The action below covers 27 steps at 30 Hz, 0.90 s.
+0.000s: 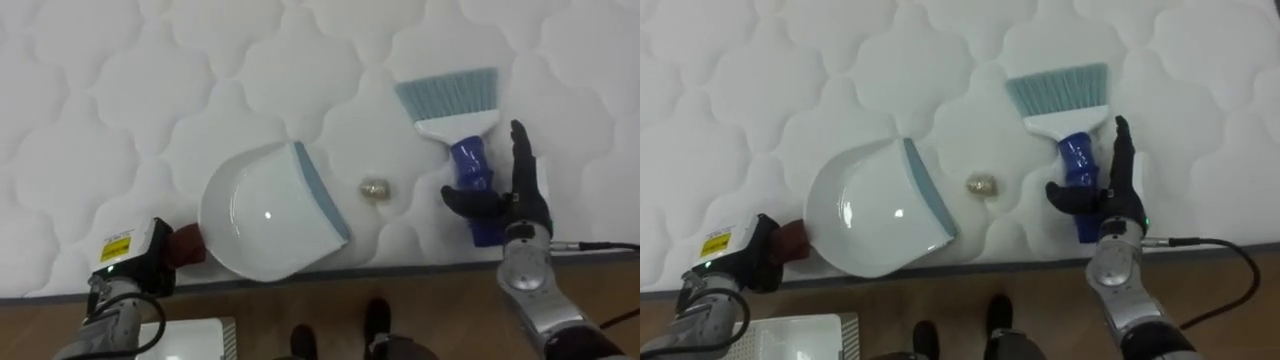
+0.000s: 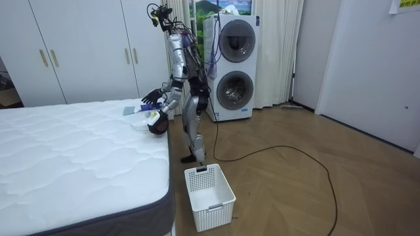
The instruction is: Clean bed
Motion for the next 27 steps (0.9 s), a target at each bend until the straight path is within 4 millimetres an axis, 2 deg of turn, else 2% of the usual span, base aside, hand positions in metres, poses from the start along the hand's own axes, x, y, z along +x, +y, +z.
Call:
perform_pose_trajectory([
  [7,0.002,0.005,0.000,0.004,-0.006,0.014,1.00,0.006,-0.025,-0.012,-0.021,0.059,-0.037,0.00,0.013,0.004,-0.0015,-0.011,-0.003,-0.001,0.001,0.000,0.000,-0.020,-0.004,-0.005,0.014,-0.001,-0.001,0.00],
  [17,0.005,0.007,0.001,0.005,-0.012,-0.012,1.00,0.004,-0.029,-0.031,-0.063,0.161,0.010,0.00,0.008,0.002,-0.0009,-0.020,-0.005,0.002,0.030,0.000,0.001,-0.022,-0.014,-0.007,0.036,-0.007,-0.003,0.02],
  [27,0.004,0.005,0.002,0.016,-0.021,-0.022,1.00,0.006,-0.031,-0.033,-0.147,0.179,0.025,0.00,0.012,0.000,0.0007,-0.034,-0.002,-0.001,0.032,0.001,0.002,-0.026,-0.016,-0.020,0.036,-0.007,-0.005,0.04],
])
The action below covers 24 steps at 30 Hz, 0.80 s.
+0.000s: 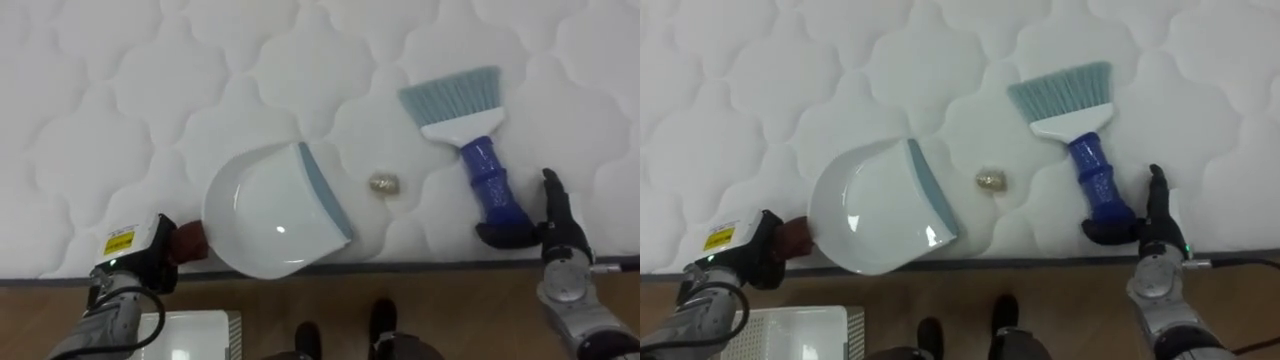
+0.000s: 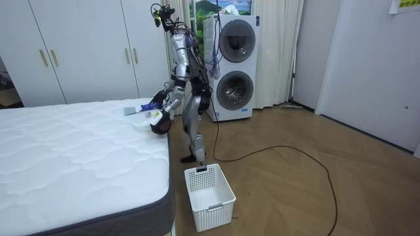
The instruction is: Clean bed
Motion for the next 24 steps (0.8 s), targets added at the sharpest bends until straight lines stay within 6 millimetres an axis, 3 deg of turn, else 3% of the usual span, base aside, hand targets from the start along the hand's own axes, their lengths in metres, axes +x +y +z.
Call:
perform_pose_trajectory([
  [9,0.004,0.005,0.004,-0.001,-0.011,0.014,1.00,0.003,0.001,0.005,-0.041,0.004,0.018,0.00,0.001,-0.011,0.0063,-0.006,0.000,0.000,0.003,0.001,0.001,-0.002,-0.003,-0.007,-0.002,-0.001,0.001,0.01],
  [17,0.005,0.005,0.004,0.001,-0.011,0.011,1.00,0.005,0.001,0.010,-0.094,-0.012,0.009,0.00,0.002,-0.007,0.0087,-0.006,0.002,0.000,0.001,0.000,0.001,-0.003,-0.001,-0.010,-0.003,-0.001,0.001,0.00],
  [24,0.008,0.009,0.008,0.006,-0.022,0.028,1.00,0.011,0.001,0.026,-0.137,-0.065,-0.023,0.00,0.021,-0.004,0.0111,-0.023,0.002,0.008,0.001,0.000,0.001,-0.032,0.001,0.000,0.006,0.003,-0.003,-0.05],
])
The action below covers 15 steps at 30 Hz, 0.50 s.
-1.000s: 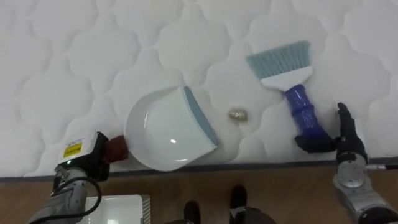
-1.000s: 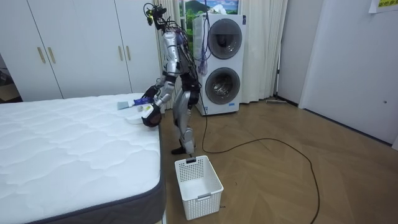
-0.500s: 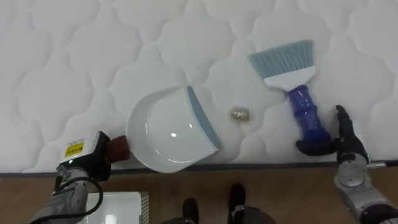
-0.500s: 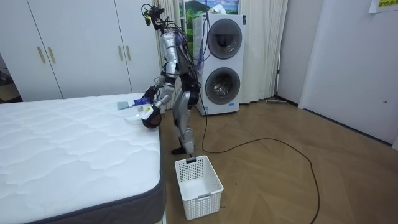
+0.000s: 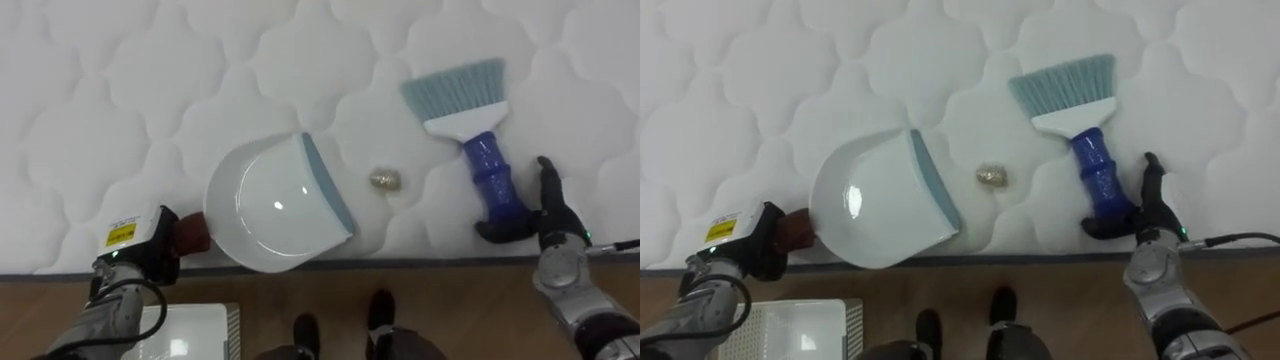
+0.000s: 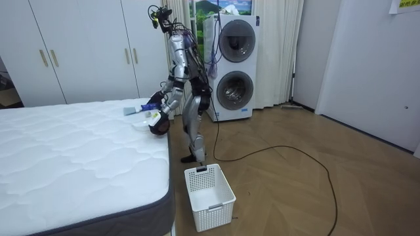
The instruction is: Clean bed
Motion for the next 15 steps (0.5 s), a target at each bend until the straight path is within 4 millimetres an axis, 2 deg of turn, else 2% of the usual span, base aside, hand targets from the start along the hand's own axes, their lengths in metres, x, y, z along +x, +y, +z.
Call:
perform_pose_trajectory([
  [6,-0.001,-0.004,0.001,0.039,0.001,-0.001,1.00,0.000,0.002,0.006,-0.030,-0.027,-0.025,0.00,0.007,-0.001,0.0036,0.001,-0.001,0.017,0.000,0.000,0.001,-0.012,-0.003,0.008,0.015,0.000,-0.001,-0.07],
  [15,-0.003,-0.007,0.002,0.062,-0.008,-0.012,1.00,-0.001,0.004,0.014,-0.097,-0.092,-0.044,0.00,0.016,0.000,0.0068,0.002,-0.001,0.018,-0.002,-0.001,0.000,-0.014,-0.003,0.009,0.019,0.002,-0.004,0.00],
])
